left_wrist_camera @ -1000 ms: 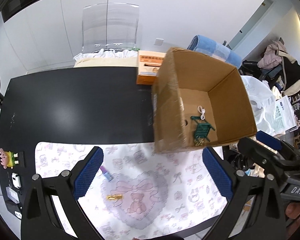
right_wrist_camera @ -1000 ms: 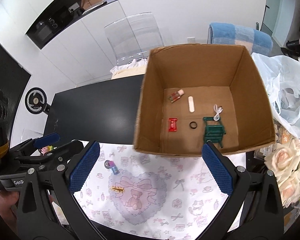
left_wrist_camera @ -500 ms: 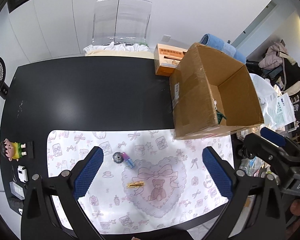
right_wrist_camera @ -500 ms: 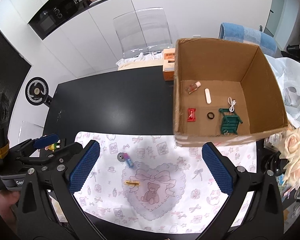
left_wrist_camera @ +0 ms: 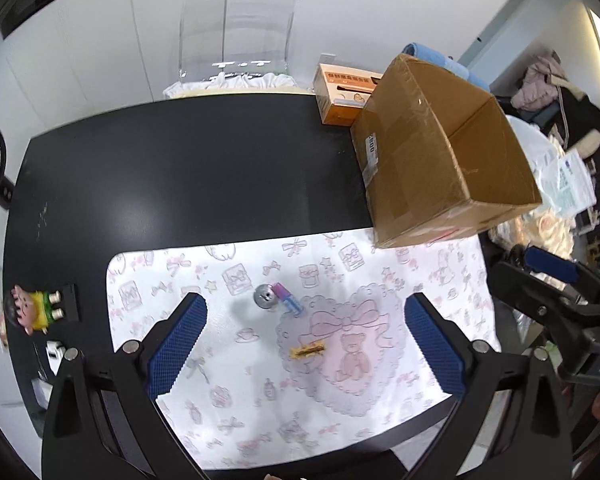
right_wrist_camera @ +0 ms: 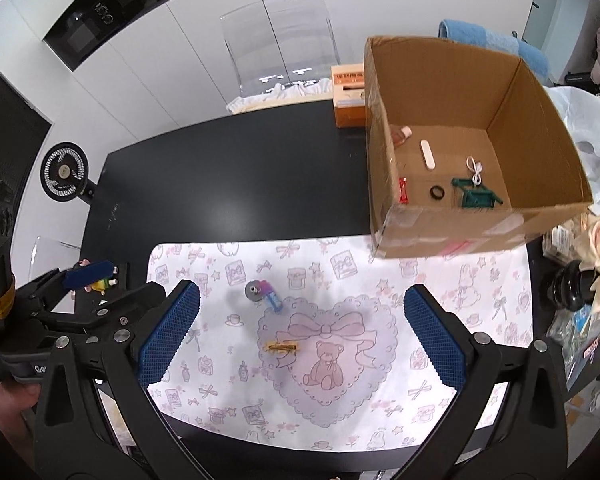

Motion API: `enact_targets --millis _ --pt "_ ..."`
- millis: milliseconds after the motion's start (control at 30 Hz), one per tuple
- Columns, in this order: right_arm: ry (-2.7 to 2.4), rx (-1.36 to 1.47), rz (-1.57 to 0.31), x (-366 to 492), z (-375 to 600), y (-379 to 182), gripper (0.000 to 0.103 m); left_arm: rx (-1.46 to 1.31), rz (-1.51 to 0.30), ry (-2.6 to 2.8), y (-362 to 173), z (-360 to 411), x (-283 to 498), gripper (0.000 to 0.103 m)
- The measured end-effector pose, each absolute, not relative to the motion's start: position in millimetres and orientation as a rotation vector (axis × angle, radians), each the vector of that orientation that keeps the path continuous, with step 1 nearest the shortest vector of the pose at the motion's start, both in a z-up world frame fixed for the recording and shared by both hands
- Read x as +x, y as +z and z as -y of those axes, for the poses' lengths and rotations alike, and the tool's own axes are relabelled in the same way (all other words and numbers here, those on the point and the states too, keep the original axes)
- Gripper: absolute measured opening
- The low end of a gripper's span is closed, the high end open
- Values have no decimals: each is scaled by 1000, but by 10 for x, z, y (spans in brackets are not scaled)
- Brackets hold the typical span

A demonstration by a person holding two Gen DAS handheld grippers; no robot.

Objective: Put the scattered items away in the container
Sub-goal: 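Withdraw both open tools from the box back over the mat, then grasp the pink-blue bottle with the right tool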

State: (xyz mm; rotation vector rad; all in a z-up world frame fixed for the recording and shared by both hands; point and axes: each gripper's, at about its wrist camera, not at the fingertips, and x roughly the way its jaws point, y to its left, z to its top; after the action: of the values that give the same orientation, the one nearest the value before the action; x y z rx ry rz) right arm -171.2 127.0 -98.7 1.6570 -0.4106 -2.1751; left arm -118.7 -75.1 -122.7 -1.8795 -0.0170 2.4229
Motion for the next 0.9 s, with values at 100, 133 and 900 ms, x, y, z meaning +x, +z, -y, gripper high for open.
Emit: enact_targets --millis 100,133,900 --pt "-2172 1678 411 -1662 -1206 -1064 103 -1896 23 2401 -1317 831 -1136 99" --pt "-2170 1685 413 -1643 -1183 -1092 103 -1901 29 2400 -1351 866 -1117 99" --pt "-2051 1851 382 -1235 -686 -2107 103 -2079 -112 2277 -2380 1287 -713 99"
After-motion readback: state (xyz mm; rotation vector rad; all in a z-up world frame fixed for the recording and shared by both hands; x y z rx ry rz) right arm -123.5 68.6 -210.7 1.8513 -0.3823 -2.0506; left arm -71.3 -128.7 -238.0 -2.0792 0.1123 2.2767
